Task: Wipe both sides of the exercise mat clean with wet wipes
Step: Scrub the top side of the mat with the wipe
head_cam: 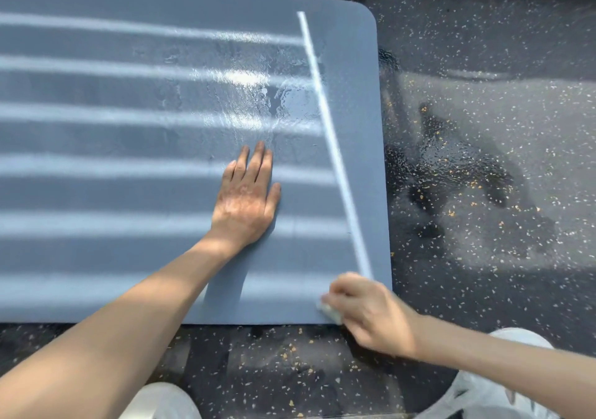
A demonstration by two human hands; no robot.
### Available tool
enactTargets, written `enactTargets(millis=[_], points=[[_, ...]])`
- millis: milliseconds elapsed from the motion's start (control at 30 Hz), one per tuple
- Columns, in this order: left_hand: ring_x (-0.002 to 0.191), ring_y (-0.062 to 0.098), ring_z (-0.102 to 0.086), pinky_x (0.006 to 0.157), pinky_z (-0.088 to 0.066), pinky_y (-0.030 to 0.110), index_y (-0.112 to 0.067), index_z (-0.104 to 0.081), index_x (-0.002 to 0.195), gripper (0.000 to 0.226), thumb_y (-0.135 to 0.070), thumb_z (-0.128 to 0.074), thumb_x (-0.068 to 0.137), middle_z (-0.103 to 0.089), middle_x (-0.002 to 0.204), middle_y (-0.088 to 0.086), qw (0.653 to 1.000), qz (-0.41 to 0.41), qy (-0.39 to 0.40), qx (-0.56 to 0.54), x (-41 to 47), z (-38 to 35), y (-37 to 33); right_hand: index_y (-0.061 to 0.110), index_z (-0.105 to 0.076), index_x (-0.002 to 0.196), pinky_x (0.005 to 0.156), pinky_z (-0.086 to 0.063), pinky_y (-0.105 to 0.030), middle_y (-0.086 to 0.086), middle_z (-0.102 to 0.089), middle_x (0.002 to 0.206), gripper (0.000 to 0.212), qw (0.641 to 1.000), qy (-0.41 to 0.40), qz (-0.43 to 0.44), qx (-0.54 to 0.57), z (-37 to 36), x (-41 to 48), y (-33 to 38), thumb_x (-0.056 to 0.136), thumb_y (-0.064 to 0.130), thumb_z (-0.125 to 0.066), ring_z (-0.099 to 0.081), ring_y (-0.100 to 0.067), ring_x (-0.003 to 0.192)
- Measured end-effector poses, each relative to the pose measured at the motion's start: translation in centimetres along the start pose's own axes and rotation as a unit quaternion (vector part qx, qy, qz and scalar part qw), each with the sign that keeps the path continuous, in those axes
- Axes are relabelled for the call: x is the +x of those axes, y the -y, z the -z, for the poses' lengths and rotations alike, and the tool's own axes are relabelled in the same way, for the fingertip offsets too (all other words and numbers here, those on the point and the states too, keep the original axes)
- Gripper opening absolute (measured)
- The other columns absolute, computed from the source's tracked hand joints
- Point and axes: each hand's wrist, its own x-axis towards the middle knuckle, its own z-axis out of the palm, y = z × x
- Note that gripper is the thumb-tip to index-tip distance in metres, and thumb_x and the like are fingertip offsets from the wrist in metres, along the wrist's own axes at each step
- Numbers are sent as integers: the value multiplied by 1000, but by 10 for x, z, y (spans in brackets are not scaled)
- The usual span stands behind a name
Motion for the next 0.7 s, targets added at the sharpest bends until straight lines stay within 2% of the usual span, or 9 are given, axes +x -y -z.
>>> enactTargets(millis=[100, 133, 267, 333, 400, 433, 600, 667, 700], points=[[140, 41, -36, 110, -22, 44, 1, -40, 146, 62, -33, -32, 96, -38, 153, 19, 1000, 0, 2, -5, -1, -1, 0, 6, -68, 90, 60, -45, -31, -5, -53, 85, 13, 987, -145, -72, -26, 17, 22, -27, 93, 15, -60, -51, -18, 70], [140, 41, -36, 110, -22, 44, 2, -40, 146, 62, -33, -32, 96, -38, 153, 19, 1000, 0, 3, -7, -1, -1, 0, 6, -68, 93, 61, -45, -32, -6, -53, 87, 11, 988, -136, -72, -26, 16, 16, -27, 93, 13, -60, -52, -19, 71], [140, 41, -36, 110, -20, 43, 2, -40, 146, 62, -33, -32, 95, -39, 153, 19, 1000, 0, 3, -13, -1, 1, -1, 7, -65, 102, 61, -48, -33, -9, -55, 94, 19, 999, 17, 25, -21, 4, -28, -6, 92, 9, -49, -54, -23, 74], [139, 42, -37, 109, -21, 44, 2, -41, 145, 61, -33, -33, 95, -39, 153, 20, 1000, -3, 1, -12, 0, 1, -1, 5, -67, 99, 62, -48, -33, -10, -56, 91, 24, 998, -36, 0, -45, 20, -7, -24, 95, 14, -46, -54, -23, 73], [138, 42, -39, 108, -22, 44, 2, -42, 144, 60, -32, -35, 95, -41, 152, 20, 1000, -1, -5, -13, 0, 0, -1, -1, -69, 96, 60, -49, -35, -12, -57, 86, 34, 982, -158, -55, -89, 35, 24, -46, 98, 22, -43, -53, -25, 70], [137, 42, -39, 108, -23, 44, 2, -43, 143, 60, -32, -36, 94, -41, 151, 20, 1000, 0, -7, -16, -1, 0, -1, -3, -68, 96, 59, -49, -36, -13, -57, 84, 38, 975, -186, -74, -96, 36, 29, -50, 99, 24, -42, -53, -25, 68], [135, 42, -40, 108, -25, 45, 1, -45, 141, 60, -33, -37, 92, -44, 149, 19, 999, 8, -11, -34, 1, 3, -2, 0, -67, 102, 64, -44, -30, -12, -56, 91, 42, 999, -41, 13, -29, 21, -3, -25, 103, 26, -34, -52, -23, 74], [134, 41, -39, 109, -26, 47, 0, -45, 140, 60, -33, -38, 91, -44, 148, 18, 999, 13, -13, -48, 2, 4, -2, -1, -68, 95, 61, -47, -33, -13, -58, 87, 46, 992, -100, -2, -71, 39, 28, -46, 104, 28, -33, -54, -25, 71], [133, 39, -38, 109, -26, 47, -1, -46, 139, 59, -33, -39, 90, -44, 147, 18, 998, 12, -17, -55, 3, 4, -1, -3, -68, 91, 60, -49, -35, -14, -58, 84, 43, 981, -162, -32, -99, 49, 48, -61, 102, 23, -36, -54, -27, 69]])
